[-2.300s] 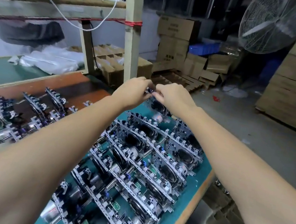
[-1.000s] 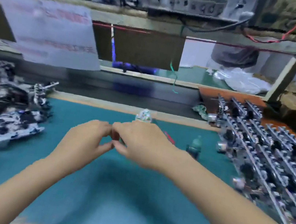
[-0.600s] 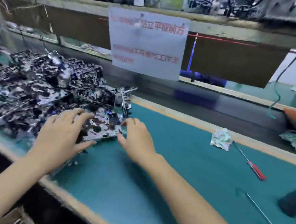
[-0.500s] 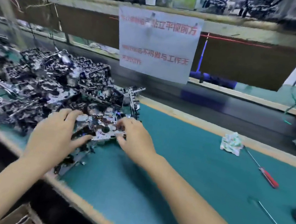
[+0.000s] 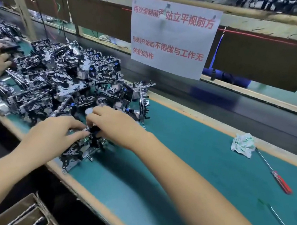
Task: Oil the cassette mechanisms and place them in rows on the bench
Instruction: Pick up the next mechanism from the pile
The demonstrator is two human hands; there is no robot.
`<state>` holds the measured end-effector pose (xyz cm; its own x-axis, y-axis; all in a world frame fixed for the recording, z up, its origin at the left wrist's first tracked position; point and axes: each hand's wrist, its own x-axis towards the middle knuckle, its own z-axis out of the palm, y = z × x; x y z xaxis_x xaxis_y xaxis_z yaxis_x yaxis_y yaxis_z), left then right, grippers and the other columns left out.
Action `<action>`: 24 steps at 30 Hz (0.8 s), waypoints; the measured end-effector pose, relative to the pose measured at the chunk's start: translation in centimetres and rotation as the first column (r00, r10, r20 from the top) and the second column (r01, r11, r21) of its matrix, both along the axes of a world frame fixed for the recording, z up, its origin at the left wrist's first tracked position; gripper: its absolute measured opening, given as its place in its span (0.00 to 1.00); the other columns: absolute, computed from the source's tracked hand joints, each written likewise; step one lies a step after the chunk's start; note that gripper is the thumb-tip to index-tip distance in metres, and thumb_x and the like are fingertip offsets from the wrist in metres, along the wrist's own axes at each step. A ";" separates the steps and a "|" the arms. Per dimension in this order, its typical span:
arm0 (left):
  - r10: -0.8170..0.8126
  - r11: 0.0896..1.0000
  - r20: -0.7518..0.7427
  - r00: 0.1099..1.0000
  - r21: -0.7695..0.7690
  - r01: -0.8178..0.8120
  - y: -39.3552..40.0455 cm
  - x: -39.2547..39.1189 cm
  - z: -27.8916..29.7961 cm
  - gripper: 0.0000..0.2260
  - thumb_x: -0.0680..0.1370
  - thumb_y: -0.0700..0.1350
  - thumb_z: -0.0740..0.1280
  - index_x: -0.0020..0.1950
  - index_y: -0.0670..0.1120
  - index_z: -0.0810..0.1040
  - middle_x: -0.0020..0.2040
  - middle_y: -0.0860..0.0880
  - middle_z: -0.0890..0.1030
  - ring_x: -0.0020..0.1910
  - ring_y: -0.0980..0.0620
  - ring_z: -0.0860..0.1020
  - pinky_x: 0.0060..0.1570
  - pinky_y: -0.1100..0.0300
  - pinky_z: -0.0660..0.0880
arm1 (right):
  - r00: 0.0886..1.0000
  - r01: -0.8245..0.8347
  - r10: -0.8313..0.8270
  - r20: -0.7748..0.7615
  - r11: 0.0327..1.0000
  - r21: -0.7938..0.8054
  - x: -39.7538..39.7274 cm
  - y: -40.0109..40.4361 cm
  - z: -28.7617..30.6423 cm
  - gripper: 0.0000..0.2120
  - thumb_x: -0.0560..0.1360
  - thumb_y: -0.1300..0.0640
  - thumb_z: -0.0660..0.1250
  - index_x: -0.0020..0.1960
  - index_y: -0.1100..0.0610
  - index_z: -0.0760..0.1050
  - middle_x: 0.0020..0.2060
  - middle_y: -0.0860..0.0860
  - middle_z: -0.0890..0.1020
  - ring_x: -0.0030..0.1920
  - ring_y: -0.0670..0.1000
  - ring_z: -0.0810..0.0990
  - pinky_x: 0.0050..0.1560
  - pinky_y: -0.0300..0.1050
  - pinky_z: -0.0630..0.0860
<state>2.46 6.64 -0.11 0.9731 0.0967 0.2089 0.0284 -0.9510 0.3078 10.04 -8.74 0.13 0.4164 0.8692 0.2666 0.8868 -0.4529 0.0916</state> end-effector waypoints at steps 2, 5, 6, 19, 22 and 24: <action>-0.013 1.000 0.014 1.000 0.011 0.013 0.0 -0.3 0.5 0.07 0.76 0.53 0.67 0.51 0.55 0.83 0.41 0.57 0.78 0.41 0.53 0.74 0.41 0.56 0.69 | 0.997 -0.016 0.016 -0.075 1.000 0.007 -0.4 -0.5 0.9 0.15 0.78 0.59 0.61 0.64 0.56 0.68 0.59 0.52 0.71 0.60 0.51 0.70 0.52 0.42 0.66; -0.079 0.996 0.012 0.997 -0.034 0.079 -0.2 -0.9 1.6 0.03 0.75 0.53 0.68 0.46 0.60 0.81 0.42 0.60 0.80 0.41 0.56 0.75 0.42 0.55 0.71 | 0.983 -0.024 0.036 -0.180 0.997 0.073 -1.3 -1.7 2.1 0.15 0.76 0.59 0.66 0.61 0.58 0.70 0.56 0.52 0.74 0.57 0.52 0.71 0.45 0.41 0.62; -0.121 0.991 0.005 0.993 -0.052 0.121 -0.5 -1.0 2.0 0.03 0.74 0.53 0.68 0.45 0.62 0.80 0.41 0.61 0.79 0.40 0.58 0.75 0.42 0.55 0.71 | 0.976 -0.017 0.037 -0.214 0.995 0.094 -1.7 -2.3 2.4 0.14 0.75 0.59 0.67 0.60 0.58 0.71 0.55 0.53 0.75 0.55 0.52 0.72 0.44 0.42 0.61; -0.682 0.723 0.125 0.720 -0.027 0.690 -16.0 0.5 1.6 0.11 0.77 0.59 0.62 0.55 0.60 0.80 0.45 0.60 0.77 0.46 0.55 0.70 0.46 0.52 0.73 | 0.881 0.455 -0.398 -0.258 0.862 0.223 -8.5 -20.4 1.1 0.11 0.71 0.57 0.73 0.50 0.56 0.73 0.45 0.48 0.72 0.45 0.49 0.71 0.44 0.48 0.72; -0.792 0.602 0.222 0.569 0.121 0.790 -21.5 -0.3 0.5 0.08 0.74 0.54 0.70 0.52 0.57 0.82 0.43 0.60 0.79 0.42 0.53 0.74 0.31 0.57 0.75 | 0.809 0.586 -0.571 -0.139 0.764 0.270 -11.6 -25.3 -0.5 0.13 0.65 0.61 0.77 0.43 0.58 0.74 0.40 0.50 0.74 0.41 0.50 0.71 0.36 0.46 0.71; -0.842 0.518 0.304 0.446 0.221 0.826 -25.1 -1.0 -0.7 0.04 0.72 0.50 0.73 0.46 0.53 0.84 0.39 0.58 0.80 0.36 0.51 0.76 0.26 0.61 0.73 | 0.747 0.645 -0.663 -0.045 0.706 0.292 -13.7 -28.1 -1.8 0.10 0.64 0.63 0.76 0.39 0.60 0.74 0.36 0.52 0.74 0.38 0.52 0.72 0.36 0.48 0.68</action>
<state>1.45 -18.46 -0.84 0.4424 -0.7370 0.5110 -0.8788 -0.4699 0.0833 -3.63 -36.89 -1.69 0.8284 0.2717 0.4897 0.3556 -0.9308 -0.0850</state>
